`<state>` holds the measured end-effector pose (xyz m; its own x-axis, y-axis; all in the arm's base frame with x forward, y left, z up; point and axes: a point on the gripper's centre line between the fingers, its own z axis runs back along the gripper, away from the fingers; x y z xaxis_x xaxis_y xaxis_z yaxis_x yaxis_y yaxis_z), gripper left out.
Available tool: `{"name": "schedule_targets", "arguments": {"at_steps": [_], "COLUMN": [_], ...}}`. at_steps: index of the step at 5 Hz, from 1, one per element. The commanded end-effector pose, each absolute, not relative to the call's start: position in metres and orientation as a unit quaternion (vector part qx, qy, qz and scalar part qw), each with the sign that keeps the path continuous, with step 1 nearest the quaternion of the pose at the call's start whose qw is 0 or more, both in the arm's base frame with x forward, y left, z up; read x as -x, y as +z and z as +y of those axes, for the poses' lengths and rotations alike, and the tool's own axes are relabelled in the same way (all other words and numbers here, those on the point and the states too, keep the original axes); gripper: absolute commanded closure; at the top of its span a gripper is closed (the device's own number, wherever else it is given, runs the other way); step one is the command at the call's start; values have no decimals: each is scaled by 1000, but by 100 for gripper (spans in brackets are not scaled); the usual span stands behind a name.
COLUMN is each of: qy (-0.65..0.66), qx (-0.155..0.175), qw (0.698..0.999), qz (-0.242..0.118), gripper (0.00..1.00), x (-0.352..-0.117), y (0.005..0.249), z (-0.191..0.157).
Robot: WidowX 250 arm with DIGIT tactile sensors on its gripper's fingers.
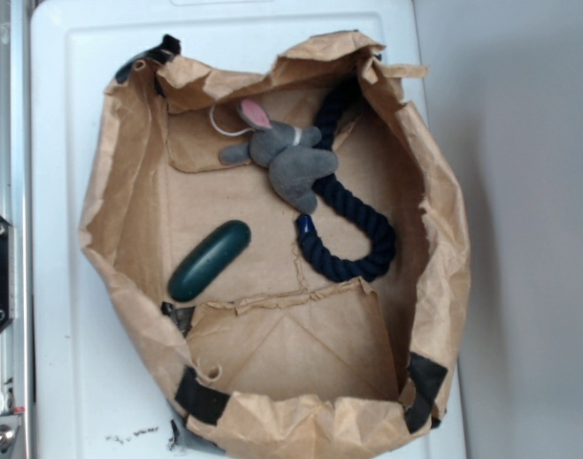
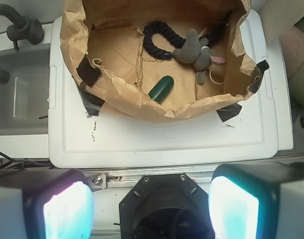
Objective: Grab the gray animal.
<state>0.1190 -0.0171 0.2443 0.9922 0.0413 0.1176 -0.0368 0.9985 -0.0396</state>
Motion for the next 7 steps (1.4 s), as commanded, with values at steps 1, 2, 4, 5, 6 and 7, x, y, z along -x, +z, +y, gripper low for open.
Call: {"name": "schedule_targets", "arguments": {"at_steps": [1,2,4,5,6,7], "qy": [20,25,42,42,42,42], "qx": [19,8,3,3,3,3], "qw": [998,999,998,998,998,998], "qz": [-59,-42,-54,-54,-54,-54], "gripper": [0,0,0,0,0,0], "x": [-119,-141,-154,-154,-154,-154], "y": [244,228,219,219,219,219], "z": [-17,-28,-33,-33,-33,-33]}}
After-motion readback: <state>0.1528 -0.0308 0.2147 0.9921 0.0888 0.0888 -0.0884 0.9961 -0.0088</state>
